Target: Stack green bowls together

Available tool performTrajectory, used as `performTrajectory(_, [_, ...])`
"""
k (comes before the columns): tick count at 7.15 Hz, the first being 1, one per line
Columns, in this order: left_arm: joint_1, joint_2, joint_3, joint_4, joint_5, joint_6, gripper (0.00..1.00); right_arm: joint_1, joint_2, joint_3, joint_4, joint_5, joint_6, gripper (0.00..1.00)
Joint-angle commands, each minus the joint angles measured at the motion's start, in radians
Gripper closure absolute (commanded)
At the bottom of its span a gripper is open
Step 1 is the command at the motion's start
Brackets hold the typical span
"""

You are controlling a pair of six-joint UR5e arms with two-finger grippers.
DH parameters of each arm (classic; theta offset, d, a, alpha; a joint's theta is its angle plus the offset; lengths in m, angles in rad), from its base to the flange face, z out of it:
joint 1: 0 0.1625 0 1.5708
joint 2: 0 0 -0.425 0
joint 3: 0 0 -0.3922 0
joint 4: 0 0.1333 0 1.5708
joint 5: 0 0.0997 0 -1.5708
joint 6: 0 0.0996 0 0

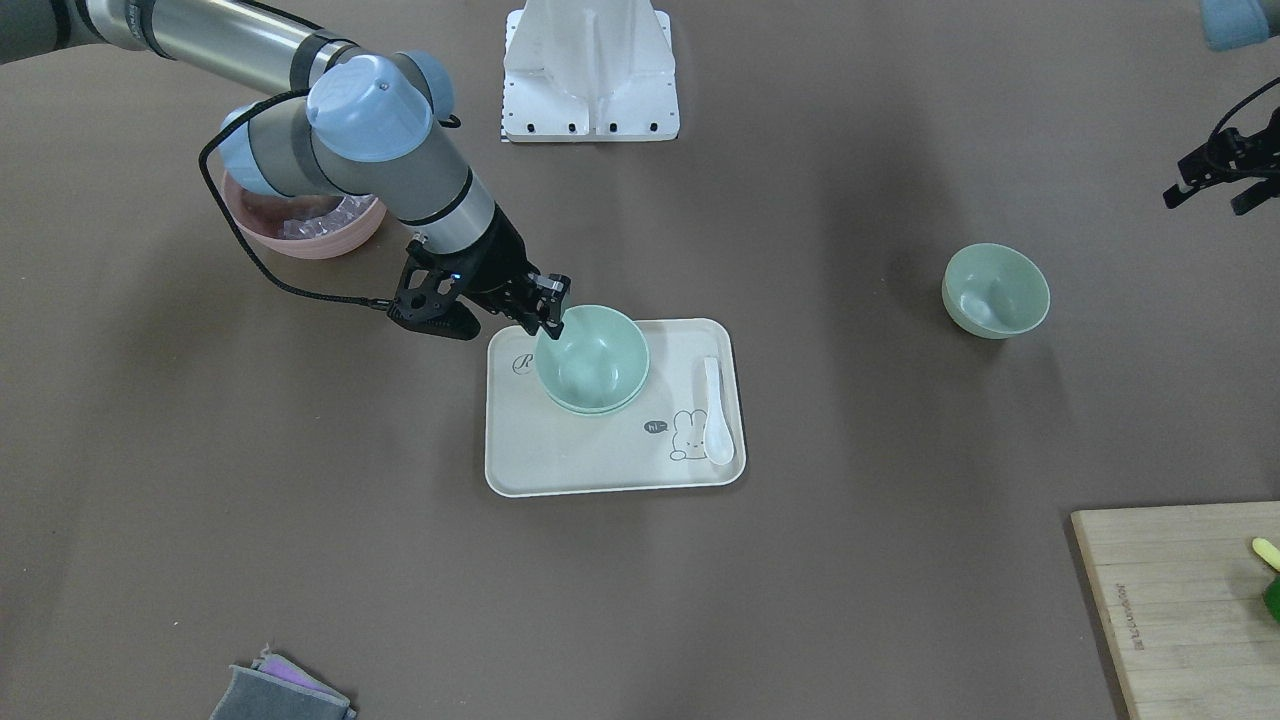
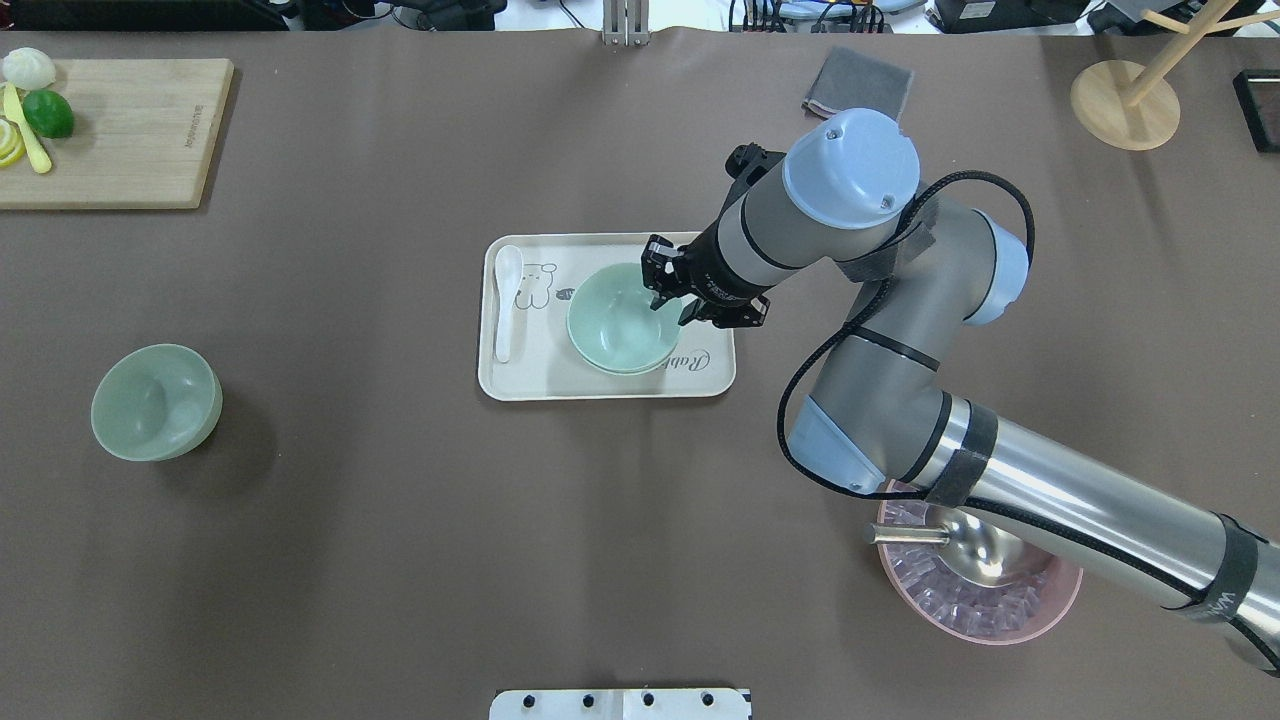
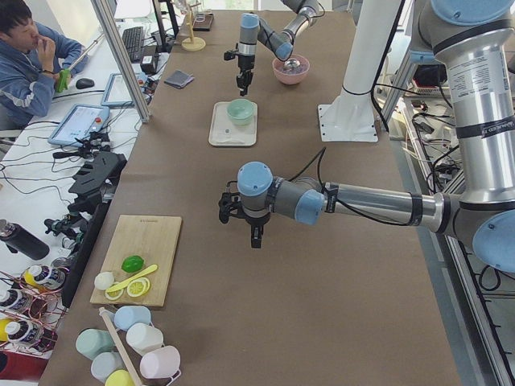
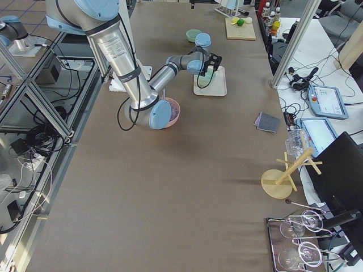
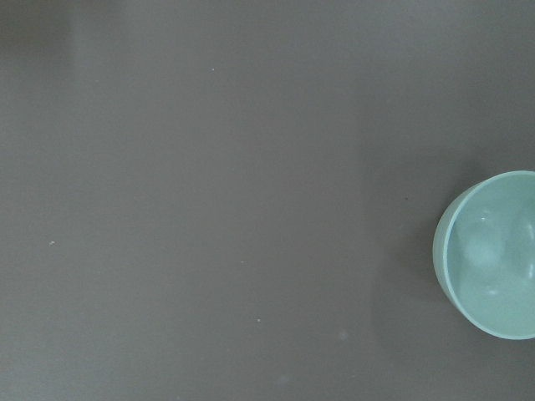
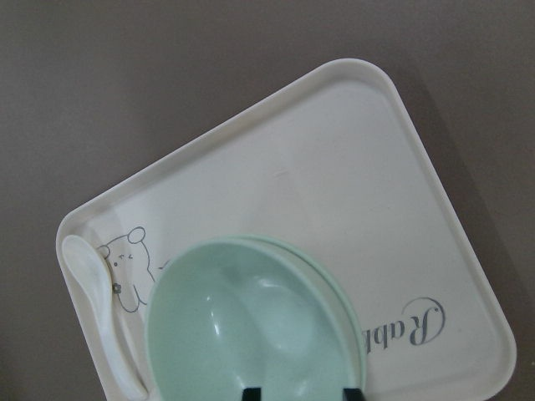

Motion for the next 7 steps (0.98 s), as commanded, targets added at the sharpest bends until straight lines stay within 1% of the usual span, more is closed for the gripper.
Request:
performTrajectory(1, [0.167,-0.048,0.103,-0.275,0.055,-0.289,0.03,0.028,0.016,-0.008,0.004,0.003,0.01,0.0])
performTrajectory(2, [0.256,-0.1,0.145,-0.303,0.133,-0.36,0.03,0.087,0.004,0.022,-0.003,0.082,0.007,0.0])
performTrajectory(3, [0.303,-0.121,0.167,-0.304,0.174,-0.379,0.04,0.136,-0.019,0.035,0.0,0.173,0.006,0.0])
performTrajectory(4, [0.329,-0.128,0.174,-0.304,0.177,-0.386,0.24,0.152,-0.039,0.046,0.001,0.183,0.003,0.0])
performTrajectory(5, [0.334,-0.146,0.182,-0.303,0.174,-0.405,0.89,0.166,-0.061,0.055,0.0,0.194,0.0,0.0])
performTrajectory(6, [0.334,-0.152,0.184,-0.298,0.169,-0.406,1.0,0.186,-0.129,0.111,-0.002,0.198,-0.025,0.0])
performTrajectory(7, [0.334,-0.17,0.178,-0.294,0.165,-0.41,1.0,0.225,-0.21,0.168,-0.008,0.238,-0.11,0.0])
